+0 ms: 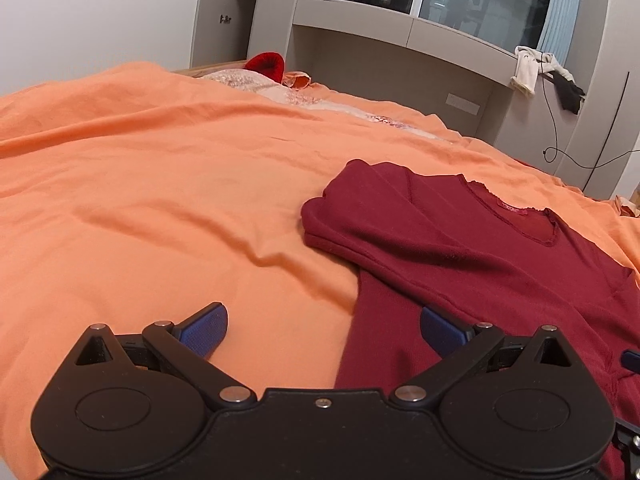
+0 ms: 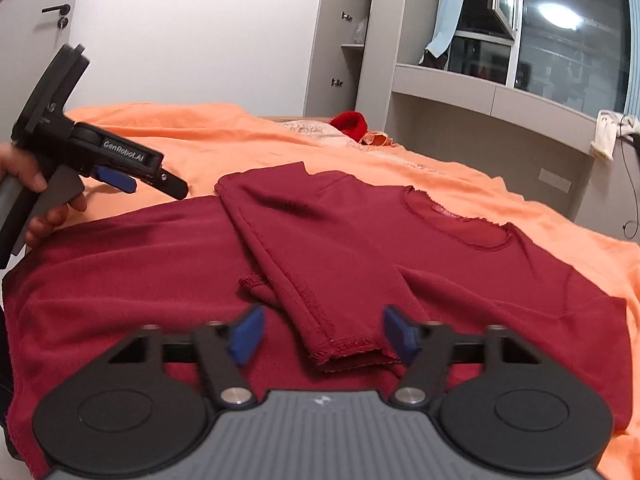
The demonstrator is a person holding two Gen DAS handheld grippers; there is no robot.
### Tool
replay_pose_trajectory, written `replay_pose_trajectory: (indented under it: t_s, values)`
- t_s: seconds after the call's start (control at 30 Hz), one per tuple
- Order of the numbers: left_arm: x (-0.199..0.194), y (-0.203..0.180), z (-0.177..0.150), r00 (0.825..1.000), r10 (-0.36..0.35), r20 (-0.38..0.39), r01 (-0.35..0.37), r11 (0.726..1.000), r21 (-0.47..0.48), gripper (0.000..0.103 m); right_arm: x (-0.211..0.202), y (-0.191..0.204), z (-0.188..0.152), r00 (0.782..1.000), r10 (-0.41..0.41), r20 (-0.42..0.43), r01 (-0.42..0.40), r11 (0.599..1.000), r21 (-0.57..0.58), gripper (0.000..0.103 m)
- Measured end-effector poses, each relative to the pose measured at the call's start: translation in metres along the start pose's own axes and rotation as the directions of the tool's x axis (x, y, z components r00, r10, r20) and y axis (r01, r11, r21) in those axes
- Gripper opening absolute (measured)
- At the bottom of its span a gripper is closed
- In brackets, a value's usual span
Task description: Fold small clothes
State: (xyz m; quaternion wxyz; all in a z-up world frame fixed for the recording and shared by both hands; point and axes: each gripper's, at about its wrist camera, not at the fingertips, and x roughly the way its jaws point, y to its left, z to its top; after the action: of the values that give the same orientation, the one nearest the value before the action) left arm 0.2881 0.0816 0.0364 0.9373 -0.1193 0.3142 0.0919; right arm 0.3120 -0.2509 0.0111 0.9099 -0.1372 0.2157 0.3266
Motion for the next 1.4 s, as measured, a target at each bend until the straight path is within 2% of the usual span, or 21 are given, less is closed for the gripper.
replay_pose_trajectory:
  t_s: [0.07,0.1,0.17,0.3,0.47,0.6,0.7,0.73,0.8,0.87,0.97,1.03,1.13,1.2,1.27,1.4]
  values:
    - [0.002,0.005,-0.001,1.000,0.010,0.000,-0.010,1.000,0.008,0.102,0.002,-0.003,0.000,1.000,0.004,-0.008,-0.003,1.000,0.012,0.037]
    - [0.002,0.007,-0.002,1.000,0.017,0.000,-0.017,1.000,0.008,0.102,0.003,-0.003,0.000,1.000,0.001,-0.010,-0.001,1.000,0.013,0.032]
    - [0.004,0.012,0.000,1.000,0.023,0.001,-0.023,1.000,0.003,0.102,0.004,0.000,0.001,1.000,0.004,-0.008,-0.004,1.000,0.001,0.015]
    - [0.002,0.016,0.001,1.000,0.019,0.007,-0.019,1.000,-0.007,0.102,0.001,0.025,0.000,0.999,-0.033,-0.019,0.030,0.990,-0.137,0.008]
    - [0.003,0.017,0.002,1.000,0.023,0.004,-0.023,1.000,0.003,0.102,0.007,0.066,-0.013,0.996,-0.079,-0.029,0.062,0.925,-0.374,0.005]
    - [0.003,0.019,0.002,1.000,0.029,0.005,-0.029,1.000,0.008,0.102,0.011,0.081,-0.023,0.994,-0.106,-0.021,0.085,0.889,-0.450,0.005]
    - [0.003,0.020,0.002,0.999,0.033,0.004,-0.033,0.999,0.009,0.102,0.011,0.078,-0.024,0.995,-0.094,-0.014,0.080,0.904,-0.420,0.009]
    - [0.004,0.019,0.001,0.999,0.036,0.004,-0.037,0.999,0.010,0.102,0.009,0.077,-0.024,0.996,-0.089,-0.011,0.077,0.910,-0.408,0.013]
    - [0.005,0.018,0.002,0.999,0.044,0.003,-0.044,0.999,0.011,0.102,0.006,0.074,-0.024,0.996,-0.092,0.000,0.085,0.918,-0.387,0.026]
    - [0.006,0.017,0.003,0.999,0.048,0.004,-0.048,0.999,0.010,0.102,-0.002,0.070,-0.025,0.994,-0.106,0.022,0.107,0.926,-0.363,0.054]
    - [0.005,0.014,0.003,0.999,0.042,0.009,-0.042,0.999,0.000,0.102,-0.016,0.063,-0.028,0.991,-0.122,0.051,0.132,0.935,-0.329,0.072]
    - [0.001,0.014,0.004,0.999,0.024,0.021,-0.024,1.000,-0.013,0.102,-0.027,0.061,-0.034,0.991,-0.121,0.059,0.133,0.943,-0.307,0.078]
    - [-0.010,0.012,0.004,0.997,-0.039,0.070,0.042,0.998,-0.042,0.102,-0.046,0.057,-0.043,0.989,-0.127,0.079,0.145,0.946,-0.291,0.089]
    - [-0.019,0.009,0.004,0.992,-0.068,0.105,0.073,0.996,-0.046,0.102,-0.060,0.056,-0.050,0.986,-0.133,0.098,0.156,0.947,-0.280,0.092]
    - [-0.028,0.003,0.003,0.983,-0.102,0.151,0.108,0.994,-0.034,0.102,-0.076,0.056,-0.055,0.984,-0.130,0.124,0.159,0.951,-0.264,0.101]
    - [-0.048,-0.012,-0.009,0.963,-0.160,0.218,0.161,0.987,0.011,0.102,-0.102,0.065,-0.064,0.978,-0.136,0.159,0.175,0.948,-0.265,0.103]
